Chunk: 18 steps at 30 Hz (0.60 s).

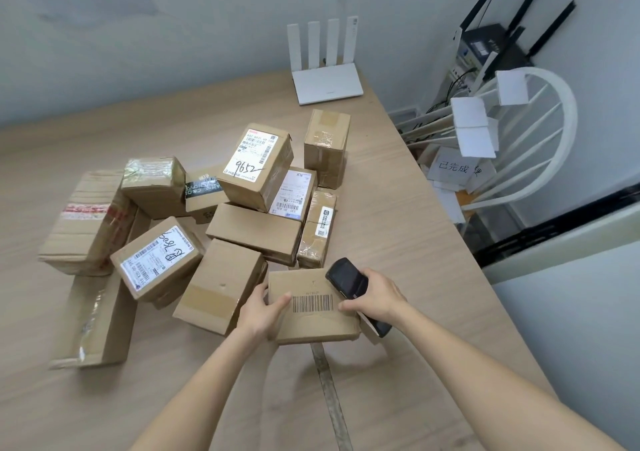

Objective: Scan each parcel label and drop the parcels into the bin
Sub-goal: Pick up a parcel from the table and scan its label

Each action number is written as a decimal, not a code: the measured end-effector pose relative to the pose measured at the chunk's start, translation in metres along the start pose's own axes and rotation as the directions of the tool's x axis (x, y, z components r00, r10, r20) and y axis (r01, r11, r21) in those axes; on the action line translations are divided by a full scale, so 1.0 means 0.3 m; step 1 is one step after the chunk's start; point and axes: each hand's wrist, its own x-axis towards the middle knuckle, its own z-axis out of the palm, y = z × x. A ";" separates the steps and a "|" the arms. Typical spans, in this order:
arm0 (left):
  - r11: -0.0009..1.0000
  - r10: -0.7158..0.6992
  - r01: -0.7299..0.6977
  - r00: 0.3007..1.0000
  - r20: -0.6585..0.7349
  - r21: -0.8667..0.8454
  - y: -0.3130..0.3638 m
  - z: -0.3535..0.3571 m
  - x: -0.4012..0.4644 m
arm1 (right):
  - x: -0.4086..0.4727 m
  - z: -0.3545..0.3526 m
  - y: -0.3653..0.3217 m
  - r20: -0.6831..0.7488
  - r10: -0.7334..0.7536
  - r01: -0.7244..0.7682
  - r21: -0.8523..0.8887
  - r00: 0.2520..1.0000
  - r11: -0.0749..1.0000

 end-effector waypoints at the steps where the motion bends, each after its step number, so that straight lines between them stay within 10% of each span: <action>1: 0.999 -0.011 0.011 1.000 0.005 -0.036 -0.003 -0.002 -0.003 | -0.002 -0.001 0.003 0.001 -0.001 0.001 0.026 1.000 1.000; 18: 0.940 0.066 -0.085 0.995 -0.070 -0.330 -0.034 -0.205 -0.350 | -0.462 -0.034 -0.156 -0.049 -0.150 0.158 0.255 0.987 0.954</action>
